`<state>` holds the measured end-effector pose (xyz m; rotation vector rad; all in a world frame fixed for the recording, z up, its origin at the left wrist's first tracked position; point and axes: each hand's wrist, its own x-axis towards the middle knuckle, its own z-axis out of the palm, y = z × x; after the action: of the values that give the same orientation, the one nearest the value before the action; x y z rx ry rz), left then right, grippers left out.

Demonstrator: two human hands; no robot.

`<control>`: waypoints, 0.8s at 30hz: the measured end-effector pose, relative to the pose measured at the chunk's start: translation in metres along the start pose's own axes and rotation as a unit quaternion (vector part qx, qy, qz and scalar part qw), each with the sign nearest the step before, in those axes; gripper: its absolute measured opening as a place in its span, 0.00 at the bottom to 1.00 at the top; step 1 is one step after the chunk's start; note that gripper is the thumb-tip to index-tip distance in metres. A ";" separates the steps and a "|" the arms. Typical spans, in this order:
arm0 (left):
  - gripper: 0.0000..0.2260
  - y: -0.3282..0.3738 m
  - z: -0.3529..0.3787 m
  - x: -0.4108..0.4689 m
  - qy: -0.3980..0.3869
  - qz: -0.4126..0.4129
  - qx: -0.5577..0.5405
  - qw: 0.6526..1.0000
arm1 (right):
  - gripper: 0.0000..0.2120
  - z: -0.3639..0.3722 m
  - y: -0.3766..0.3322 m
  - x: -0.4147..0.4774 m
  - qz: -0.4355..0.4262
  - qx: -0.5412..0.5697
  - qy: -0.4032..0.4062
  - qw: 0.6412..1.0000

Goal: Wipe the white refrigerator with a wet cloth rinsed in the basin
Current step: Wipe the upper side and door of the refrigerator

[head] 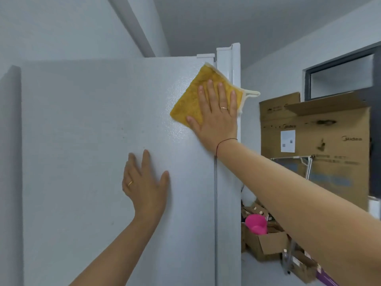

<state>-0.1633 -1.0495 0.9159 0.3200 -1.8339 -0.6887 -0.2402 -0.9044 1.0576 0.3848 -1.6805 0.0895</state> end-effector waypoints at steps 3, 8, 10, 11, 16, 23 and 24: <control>0.32 -0.006 0.002 0.004 0.000 0.036 0.014 0.999 | 0.37 -0.007 0.008 0.032 -0.019 -0.010 -0.029 0.999; 0.31 -0.014 0.006 0.005 0.012 0.059 0.014 0.998 | 0.37 -0.015 0.017 0.057 -0.041 -0.024 -0.043 0.998; 0.30 -0.016 0.008 0.003 0.014 0.061 0.011 0.998 | 0.36 -0.012 0.018 0.046 -0.044 -0.029 -0.041 0.998; 0.30 -0.018 0.009 0.002 0.012 0.062 0.010 0.998 | 0.36 -0.009 0.016 0.036 -0.044 -0.028 -0.038 0.998; 0.28 -0.022 0.012 -0.004 0.024 0.071 0.005 0.997 | 0.35 0.008 0.002 -0.044 -0.034 -0.006 -0.017 0.999; 0.27 -0.028 0.010 -0.009 0.017 0.086 0.020 0.996 | 0.34 0.017 -0.014 -0.170 -0.058 0.007 -0.055 0.997; 0.27 -0.030 0.009 -0.009 0.016 0.086 0.025 0.996 | 0.34 0.018 -0.016 -0.186 -0.068 0.005 -0.065 0.996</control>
<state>-0.1718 -1.0658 0.8887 0.2010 -1.8262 -0.5175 -0.2343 -0.8873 0.8706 0.5202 -1.7772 -0.0280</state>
